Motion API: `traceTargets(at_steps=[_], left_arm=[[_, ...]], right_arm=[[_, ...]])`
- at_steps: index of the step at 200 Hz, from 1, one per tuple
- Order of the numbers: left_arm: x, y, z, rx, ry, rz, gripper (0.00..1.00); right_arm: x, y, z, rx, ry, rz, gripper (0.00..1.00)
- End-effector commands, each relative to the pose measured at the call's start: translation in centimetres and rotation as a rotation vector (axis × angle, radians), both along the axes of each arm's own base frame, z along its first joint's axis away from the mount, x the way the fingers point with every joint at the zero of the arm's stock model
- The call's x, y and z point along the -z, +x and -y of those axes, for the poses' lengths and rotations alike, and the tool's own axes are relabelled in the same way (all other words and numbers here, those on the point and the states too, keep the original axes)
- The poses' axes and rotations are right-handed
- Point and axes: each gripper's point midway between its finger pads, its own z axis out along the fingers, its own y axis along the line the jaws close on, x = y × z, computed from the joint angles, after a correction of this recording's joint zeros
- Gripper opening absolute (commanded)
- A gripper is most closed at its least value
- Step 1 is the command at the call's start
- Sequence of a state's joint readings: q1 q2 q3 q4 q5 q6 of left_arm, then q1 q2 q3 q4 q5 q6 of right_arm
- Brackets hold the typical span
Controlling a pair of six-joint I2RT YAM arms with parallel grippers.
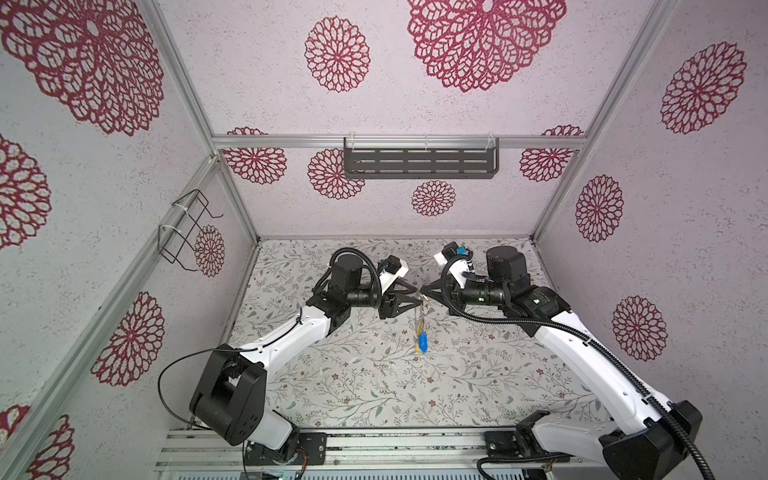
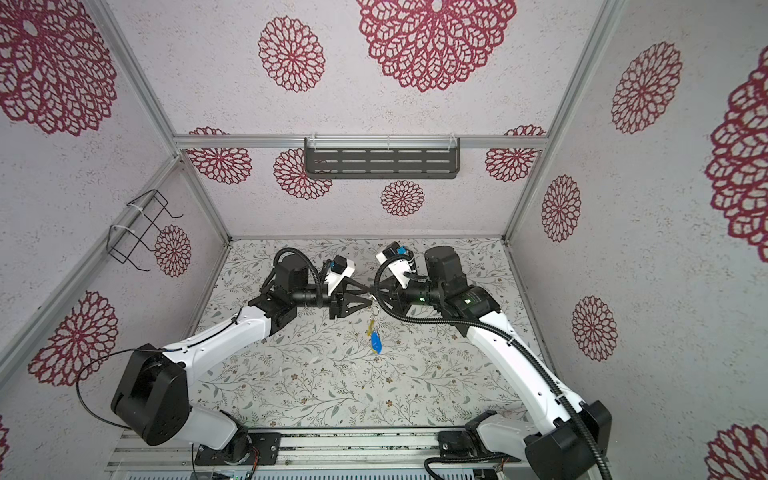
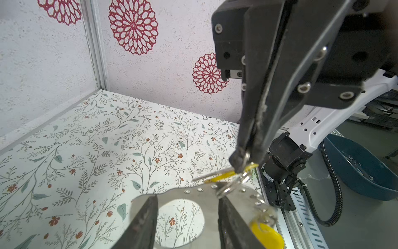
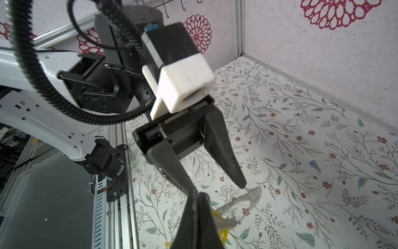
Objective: Remove the keys from the keyring
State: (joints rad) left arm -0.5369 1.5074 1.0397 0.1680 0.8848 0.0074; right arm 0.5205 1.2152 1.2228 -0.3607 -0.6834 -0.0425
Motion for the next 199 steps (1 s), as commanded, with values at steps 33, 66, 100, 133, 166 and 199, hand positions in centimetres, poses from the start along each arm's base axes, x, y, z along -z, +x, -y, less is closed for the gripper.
traceTargets(at_steps=[33,66,100,133,166,199], left_arm=[[-2.4,-1.1,0.0,0.034,-0.033,0.053,0.49],[-3.3,-1.6,-0.3,0.044,-0.045,0.077,0.49],[-3.8,-1.7,-0.3,0.051,-0.041,0.088,0.50],[-4.1,-2.1,-0.3,0.065,-0.037,0.087,0.51],[-4.3,-2.5,-0.8,0.062,-0.025,0.104,0.52],[-4.5,-2.4,-0.4,0.083,-0.027,0.086,0.49]], right_arm=[[-3.4,-0.9,0.0,-0.032,0.067,0.089,0.00],[-3.1,-0.9,0.0,-0.032,0.065,0.081,0.00],[-3.1,-1.0,0.0,-0.035,0.069,0.077,0.00],[-2.9,-1.0,0.0,-0.035,0.069,0.073,0.00],[-2.9,-1.0,0.0,-0.033,0.070,0.073,0.00],[-3.1,-1.0,-0.2,-0.041,0.086,0.069,0.00]])
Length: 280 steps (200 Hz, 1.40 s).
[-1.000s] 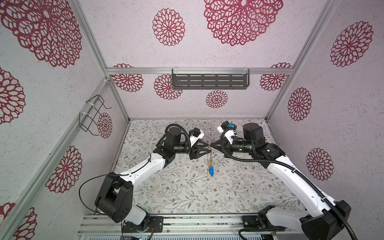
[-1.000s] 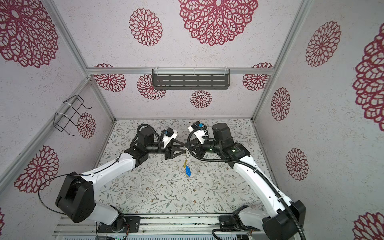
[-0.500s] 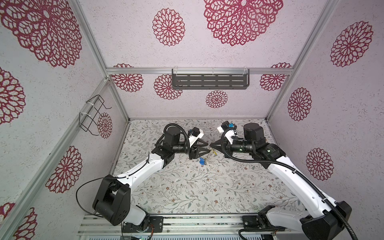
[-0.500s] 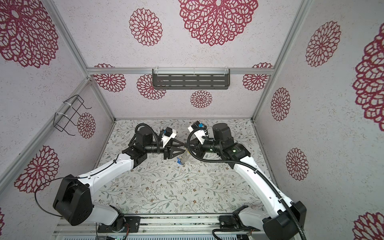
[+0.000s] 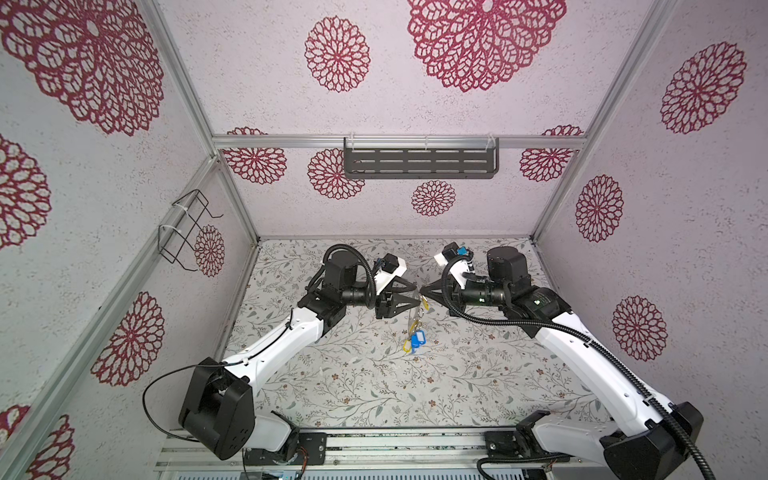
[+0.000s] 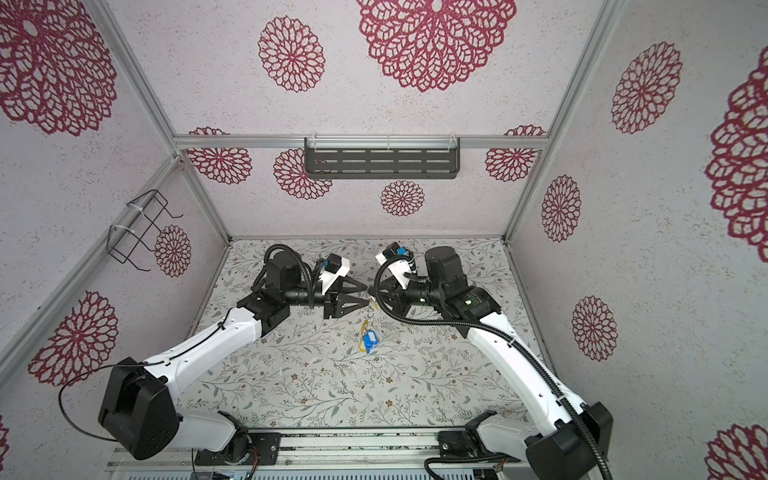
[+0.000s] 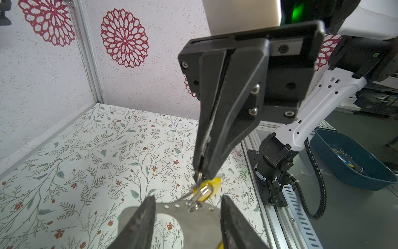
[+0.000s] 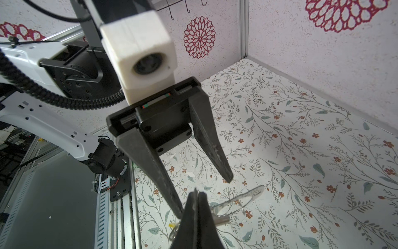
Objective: Remove the keys from the keyring
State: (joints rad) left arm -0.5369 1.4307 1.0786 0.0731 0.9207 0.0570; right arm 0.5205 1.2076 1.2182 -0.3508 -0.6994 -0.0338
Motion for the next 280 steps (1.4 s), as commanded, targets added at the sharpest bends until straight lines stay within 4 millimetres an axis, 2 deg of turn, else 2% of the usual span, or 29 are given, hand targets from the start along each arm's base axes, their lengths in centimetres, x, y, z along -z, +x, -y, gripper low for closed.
traceTargets(at_steps=[1,41,71,117,141,158,189,225,255,280], left_arm=[[-1.3,-0.6,0.2,0.041,-0.013,0.024,0.49],[-0.9,-0.5,0.7,0.055,-0.007,0.007,0.45],[-0.8,-0.5,0.7,0.058,-0.005,-0.006,0.33],[-0.6,-0.6,0.6,0.057,0.003,-0.021,0.20],[-0.7,-0.7,0.6,0.059,0.002,-0.023,0.06],[-0.9,-0.6,0.6,0.057,0.000,-0.021,0.01],[-1.0,-0.4,0.6,0.049,0.000,-0.030,0.00],[-1.0,0.0,0.2,0.016,0.003,-0.032,0.00],[-0.9,1.2,-0.3,-0.064,0.001,-0.024,0.00],[-1.7,2.4,-0.6,-0.127,-0.054,-0.039,0.00]], right_arm=[[-2.8,-0.6,-0.2,-0.028,0.071,0.068,0.00],[-3.2,-0.8,-0.1,-0.028,0.079,0.076,0.00],[-3.3,-0.7,0.0,-0.018,0.076,0.087,0.00],[-3.5,-0.3,0.5,0.020,0.066,0.111,0.00],[-3.5,-0.4,0.7,0.029,0.058,0.122,0.00],[-3.4,-0.4,0.8,0.031,0.054,0.117,0.00],[-2.8,-0.1,1.0,0.054,0.043,0.108,0.00],[-1.3,0.6,2.3,0.156,0.013,0.110,0.00],[0.5,0.4,2.9,0.189,0.013,0.081,0.00],[2.2,0.5,2.9,0.210,0.028,0.043,0.00]])
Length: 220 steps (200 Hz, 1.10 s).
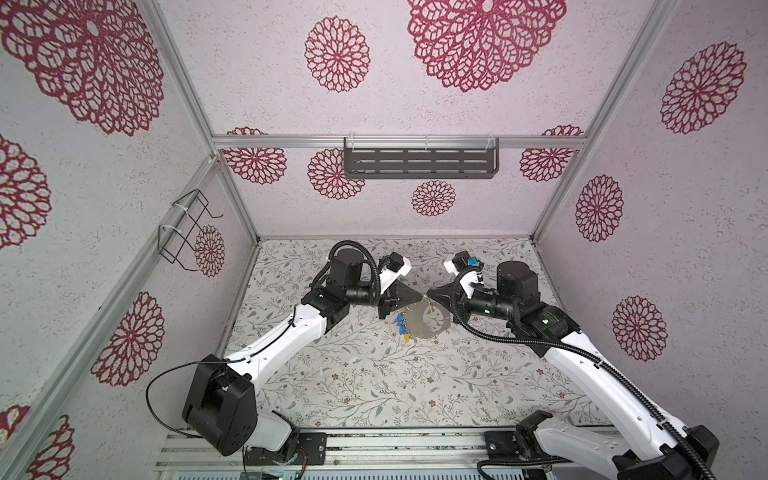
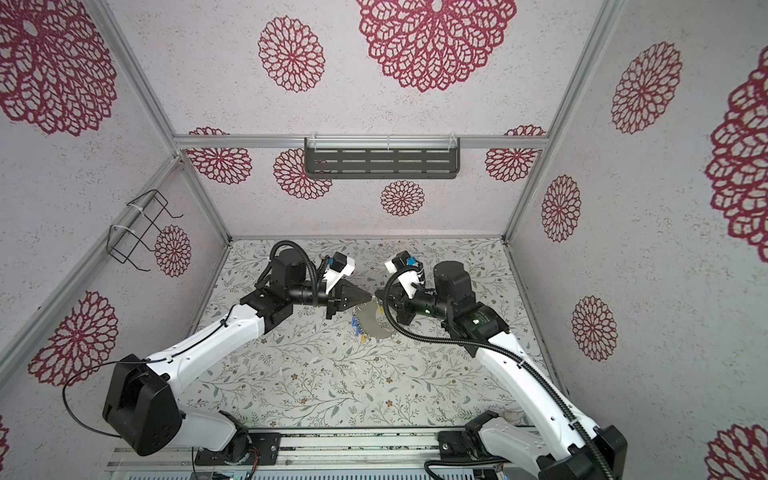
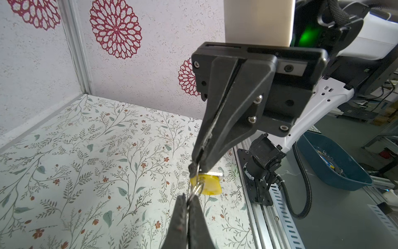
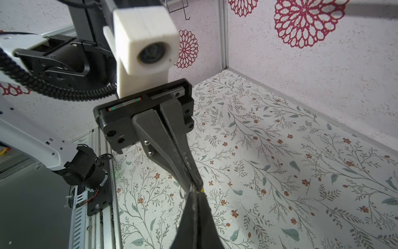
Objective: Remove the keys from the keyring
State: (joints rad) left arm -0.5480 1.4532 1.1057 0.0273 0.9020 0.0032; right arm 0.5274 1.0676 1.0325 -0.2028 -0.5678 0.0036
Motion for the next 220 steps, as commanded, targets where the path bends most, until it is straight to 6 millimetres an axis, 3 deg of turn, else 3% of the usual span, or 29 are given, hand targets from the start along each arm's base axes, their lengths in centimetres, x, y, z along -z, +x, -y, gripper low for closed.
traceTargets(at_steps=[1,65,113,146,180,220], left_arm=[[-2.4,2.2,-1.1,-0.116,-0.072,0.049,0.00],[-3.2,4.7,-1.9,-0.267,-0.158,0.002,0.00],[-4.9,5.2,-2.5,-0.337,-0.308,-0.034,0.00],[-4.0,5.7,-3.5,-0.422,-0.309,-0.034,0.00],[-2.1,6.5,-4.3,-0.493,-0.266,-0.079,0.00],[1.4,6.5,-5.1,-0.580,-0.196,-0.209,0.00]], right_arm=[[1.0,0.6,1.0,0.083,0.015,-0.040,0.00],[2.9,0.2,-0.8,0.014,0.189,-0.156,0.00],[3.1,1.5,-2.3,-0.009,0.351,-0.217,0.00],[2.7,2.9,-2.1,0.049,0.369,-0.202,0.00],[3.3,4.7,1.3,0.280,0.268,-0.095,0.00],[4.8,7.8,10.5,0.786,0.104,0.229,0.00]])
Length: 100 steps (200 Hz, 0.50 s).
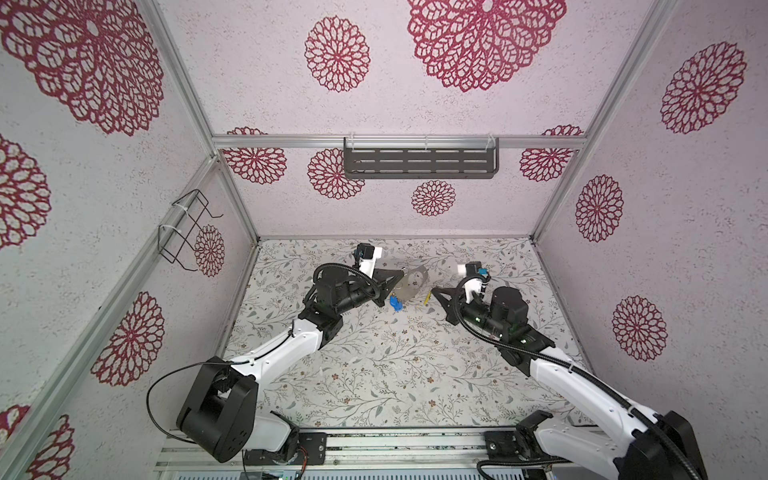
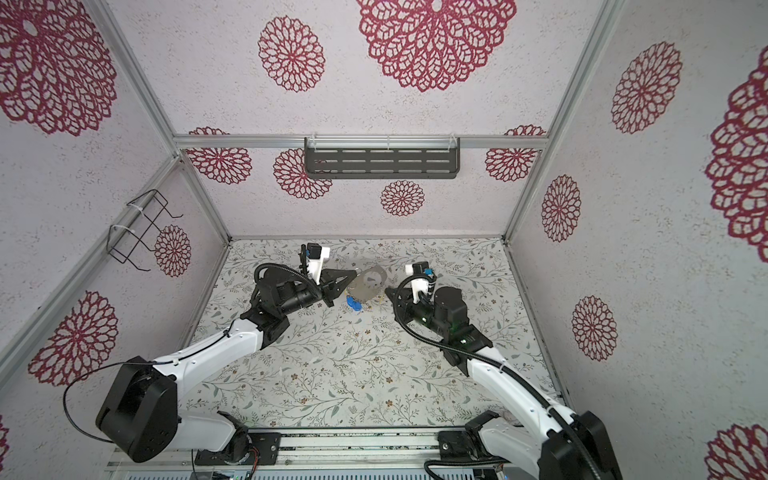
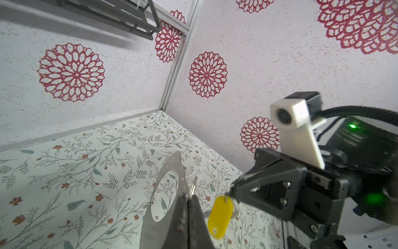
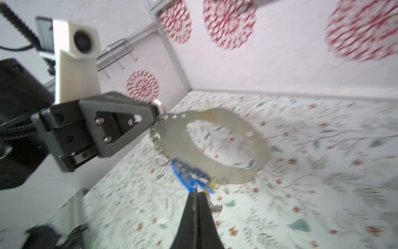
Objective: Remove the keys from the keyring
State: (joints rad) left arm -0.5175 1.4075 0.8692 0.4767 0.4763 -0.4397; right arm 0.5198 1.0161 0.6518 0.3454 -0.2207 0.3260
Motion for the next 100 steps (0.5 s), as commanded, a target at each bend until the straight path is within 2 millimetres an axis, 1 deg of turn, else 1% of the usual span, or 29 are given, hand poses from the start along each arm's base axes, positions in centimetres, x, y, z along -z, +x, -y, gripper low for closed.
traceTargets(at_steps=[1,8,20,40,57,69,87,93,100], left_arm=[[1.0,-0.2,-1.1,-0.070,0.003,-0.065,0.00],[1.7,-0.3,-1.2,-0.087,0.012,-0.089,0.00],[2.8,-0.3,-1.6,-0.130,0.021,-0.130,0.00],[4.3,-0.2,-2.1,-0.208,0.031,-0.196,0.00],[5.5,-0.2,-2.3,-0.258,0.032,-0.244,0.00],[6.1,-0.1,-2.3,-0.295,0.025,-0.279,0.00],[6.6,0.2,-2.0,-0.335,0.021,-0.294,0.00],[6.6,0.5,-1.8,-0.346,0.022,-0.286,0.00],[6.4,0.8,-1.4,-0.358,0.019,-0.271,0.00]], right_arm=[[0.3,2.7,7.0,0.408,-0.168,0.184,0.00],[0.8,2.9,8.0,0.466,-0.192,0.219,0.00],[2.5,2.9,9.2,0.523,-0.224,0.248,0.00],[5.5,2.4,10.1,0.558,-0.197,0.226,0.00],[8.1,1.4,10.2,0.541,-0.153,0.205,0.00],[10.5,0.9,11.3,0.583,-0.163,0.181,0.00],[11.1,1.3,12.4,0.665,-0.125,0.137,0.00],[11.1,1.5,12.2,0.659,-0.120,0.126,0.00],[11.1,1.8,11.4,0.626,-0.132,0.125,0.00]])
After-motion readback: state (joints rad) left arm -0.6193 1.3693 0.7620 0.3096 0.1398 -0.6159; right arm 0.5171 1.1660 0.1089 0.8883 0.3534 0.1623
